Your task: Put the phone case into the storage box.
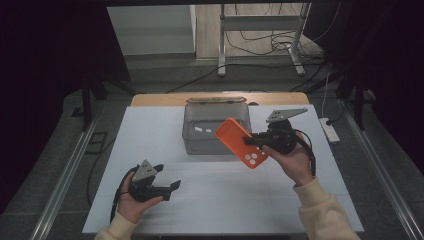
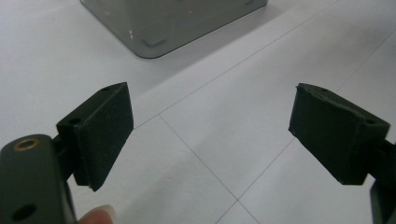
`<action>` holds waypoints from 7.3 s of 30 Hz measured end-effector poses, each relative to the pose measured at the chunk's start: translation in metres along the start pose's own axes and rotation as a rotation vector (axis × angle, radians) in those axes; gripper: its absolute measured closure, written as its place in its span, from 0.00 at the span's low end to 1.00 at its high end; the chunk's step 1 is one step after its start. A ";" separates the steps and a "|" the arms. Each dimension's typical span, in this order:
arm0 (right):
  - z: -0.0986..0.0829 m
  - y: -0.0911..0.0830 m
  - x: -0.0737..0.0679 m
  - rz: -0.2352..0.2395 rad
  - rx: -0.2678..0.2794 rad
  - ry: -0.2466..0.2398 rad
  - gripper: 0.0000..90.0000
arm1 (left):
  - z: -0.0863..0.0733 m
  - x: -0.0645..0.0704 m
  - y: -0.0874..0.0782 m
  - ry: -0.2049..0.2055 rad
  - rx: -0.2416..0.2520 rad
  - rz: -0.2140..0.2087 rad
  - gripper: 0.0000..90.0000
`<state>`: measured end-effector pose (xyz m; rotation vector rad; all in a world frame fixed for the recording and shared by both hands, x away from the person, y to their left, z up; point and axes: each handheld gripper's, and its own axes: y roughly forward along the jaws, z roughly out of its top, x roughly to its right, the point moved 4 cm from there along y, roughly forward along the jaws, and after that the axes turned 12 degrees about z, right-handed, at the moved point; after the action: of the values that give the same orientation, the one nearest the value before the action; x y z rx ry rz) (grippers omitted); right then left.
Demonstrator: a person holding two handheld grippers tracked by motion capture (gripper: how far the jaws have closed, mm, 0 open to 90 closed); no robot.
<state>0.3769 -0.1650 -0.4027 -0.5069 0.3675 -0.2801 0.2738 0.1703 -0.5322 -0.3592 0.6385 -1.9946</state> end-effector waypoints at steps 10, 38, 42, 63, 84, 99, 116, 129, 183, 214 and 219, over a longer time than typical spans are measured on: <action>0.009 -0.003 0.003 -0.039 0.018 0.006 0.89 | 0.000 -0.001 -0.001 -0.004 -0.001 0.006 0.15; 0.029 -0.001 0.030 -0.157 0.020 0.066 0.89 | -0.001 0.003 0.000 0.002 -0.009 -0.006 0.15; 0.033 0.001 0.031 -0.175 0.013 0.061 0.89 | -0.001 0.003 0.000 0.003 -0.011 -0.005 0.15; 0.055 0.013 0.044 -0.256 -0.017 0.078 0.89 | -0.003 0.000 0.001 -0.008 -0.017 0.004 0.15; 0.061 0.021 0.057 -0.316 -0.035 0.097 0.89 | -0.002 0.001 -0.001 -0.008 -0.010 0.003 0.15; 0.065 0.027 0.069 -0.348 -0.043 0.114 0.89 | -0.002 0.001 -0.002 -0.007 -0.009 0.001 0.15; 0.072 0.037 0.083 -0.409 -0.057 0.140 0.89 | -0.001 0.000 -0.003 -0.009 -0.004 0.000 0.15; 0.075 0.045 0.091 -0.482 -0.074 0.178 0.89 | -0.001 0.000 -0.004 -0.006 0.001 -0.001 0.15; 0.058 0.060 0.098 -0.641 -0.116 0.284 0.89 | 0.005 0.001 -0.004 0.005 0.022 -0.035 0.15; 0.055 0.072 0.092 -0.766 -0.139 0.361 0.89 | 0.012 -0.001 -0.006 0.009 0.058 -0.065 0.15; 0.054 0.072 0.093 -0.796 -0.150 0.371 0.89 | 0.015 0.001 -0.005 0.018 0.066 -0.076 0.15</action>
<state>0.4942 -0.1138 -0.4214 -0.7382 0.5383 -1.1335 0.2768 0.1670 -0.5173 -0.3301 0.5768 -2.0885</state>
